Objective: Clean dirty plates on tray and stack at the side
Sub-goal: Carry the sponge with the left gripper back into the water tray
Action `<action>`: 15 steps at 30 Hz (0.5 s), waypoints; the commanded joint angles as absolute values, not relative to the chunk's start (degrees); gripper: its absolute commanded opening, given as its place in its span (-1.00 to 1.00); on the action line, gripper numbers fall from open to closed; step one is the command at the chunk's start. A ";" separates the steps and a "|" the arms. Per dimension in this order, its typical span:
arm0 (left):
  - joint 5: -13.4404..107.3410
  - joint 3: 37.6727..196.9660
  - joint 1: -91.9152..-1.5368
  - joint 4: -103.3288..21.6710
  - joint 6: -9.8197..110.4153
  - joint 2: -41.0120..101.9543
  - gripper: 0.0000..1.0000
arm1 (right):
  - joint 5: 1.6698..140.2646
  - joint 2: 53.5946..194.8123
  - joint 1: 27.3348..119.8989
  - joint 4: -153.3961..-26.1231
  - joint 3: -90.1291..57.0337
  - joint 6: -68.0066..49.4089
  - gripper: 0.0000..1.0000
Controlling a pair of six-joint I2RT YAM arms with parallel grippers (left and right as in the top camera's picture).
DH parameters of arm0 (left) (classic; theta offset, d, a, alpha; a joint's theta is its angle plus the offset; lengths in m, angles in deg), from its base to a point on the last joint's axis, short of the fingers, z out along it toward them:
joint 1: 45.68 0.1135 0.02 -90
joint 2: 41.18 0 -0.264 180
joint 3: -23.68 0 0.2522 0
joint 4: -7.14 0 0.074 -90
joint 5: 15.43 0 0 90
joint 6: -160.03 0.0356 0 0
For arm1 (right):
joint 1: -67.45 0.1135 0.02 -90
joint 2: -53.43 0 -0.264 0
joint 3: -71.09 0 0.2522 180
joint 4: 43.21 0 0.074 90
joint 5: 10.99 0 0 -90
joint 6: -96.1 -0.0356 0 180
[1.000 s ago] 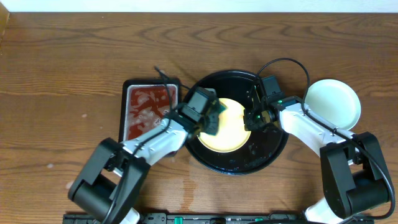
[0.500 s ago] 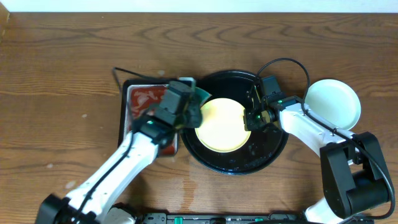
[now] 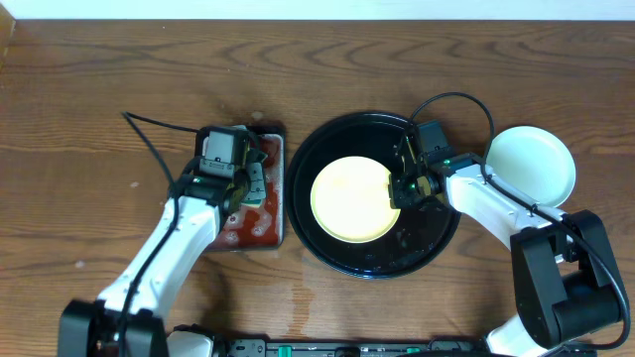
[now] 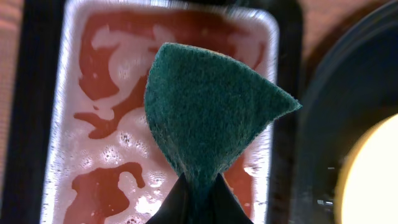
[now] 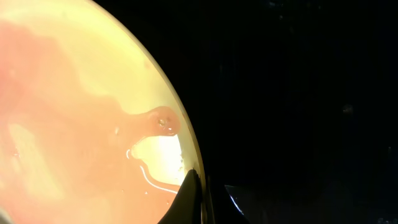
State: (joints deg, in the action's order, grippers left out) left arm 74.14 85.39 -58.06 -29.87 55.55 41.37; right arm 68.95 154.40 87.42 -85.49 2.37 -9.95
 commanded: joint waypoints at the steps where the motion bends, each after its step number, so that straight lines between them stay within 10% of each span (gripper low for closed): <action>1: 75.08 84.49 -57.86 -29.87 56.69 44.47 -0.73 | 71.90 154.79 87.40 -86.54 3.51 -9.08 -0.98; 15: 75.06 84.99 -57.84 -30.87 56.71 43.95 0.09 | 71.92 154.79 87.38 -86.32 3.51 -9.12 -0.97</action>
